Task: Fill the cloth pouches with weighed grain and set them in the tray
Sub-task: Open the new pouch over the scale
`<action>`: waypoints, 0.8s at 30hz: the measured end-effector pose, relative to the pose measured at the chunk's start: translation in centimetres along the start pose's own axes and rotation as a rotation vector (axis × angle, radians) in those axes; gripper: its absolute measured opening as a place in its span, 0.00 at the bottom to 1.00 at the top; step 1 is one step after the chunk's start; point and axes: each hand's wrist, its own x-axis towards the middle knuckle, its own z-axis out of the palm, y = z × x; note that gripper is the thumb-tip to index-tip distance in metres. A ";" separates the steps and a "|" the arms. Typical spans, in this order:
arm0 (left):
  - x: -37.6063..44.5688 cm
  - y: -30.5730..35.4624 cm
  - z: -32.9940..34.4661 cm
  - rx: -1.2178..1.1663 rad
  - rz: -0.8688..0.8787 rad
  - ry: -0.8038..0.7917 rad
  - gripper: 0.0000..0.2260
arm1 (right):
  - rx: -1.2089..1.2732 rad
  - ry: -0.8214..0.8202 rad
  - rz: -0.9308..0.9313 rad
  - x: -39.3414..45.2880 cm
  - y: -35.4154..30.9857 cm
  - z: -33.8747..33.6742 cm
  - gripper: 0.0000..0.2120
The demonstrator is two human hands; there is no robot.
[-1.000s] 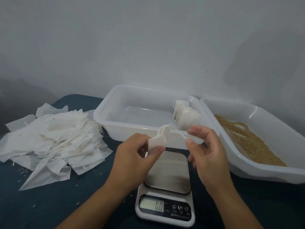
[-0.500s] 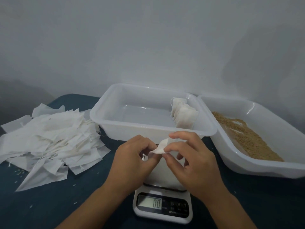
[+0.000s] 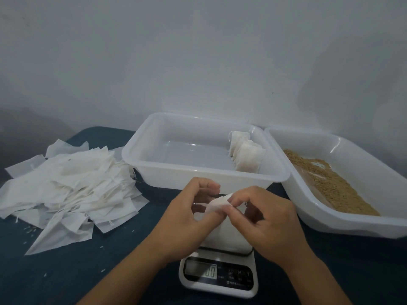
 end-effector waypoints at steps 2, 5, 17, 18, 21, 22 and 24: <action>-0.1 0.3 -0.3 -0.151 -0.055 -0.154 0.19 | 0.078 -0.038 0.102 -0.1 -0.3 -0.1 0.04; -0.1 0.7 -0.5 -0.375 -0.146 -0.349 0.22 | 0.159 -0.073 0.224 -0.2 -0.6 -0.1 0.05; 0.2 1.3 -1.4 -0.328 -0.171 -0.354 0.22 | 0.354 -0.342 0.316 0.1 -0.6 -1.1 0.07; 0.2 1.3 -1.6 -0.323 -0.164 -0.375 0.24 | 0.353 -0.374 0.309 0.1 -0.6 -1.1 0.08; 0.3 1.5 -1.6 -0.341 -0.174 -0.483 0.21 | 0.415 -0.447 0.362 0.2 -0.9 -1.5 0.08; 0.4 1.6 -1.5 -0.361 -0.185 -0.513 0.20 | 0.438 -0.462 0.383 0.2 -0.9 -1.7 0.08; 0.5 1.7 -1.4 -0.404 -0.217 -0.568 0.20 | 0.481 -0.479 0.404 0.2 -1.0 -2.0 0.10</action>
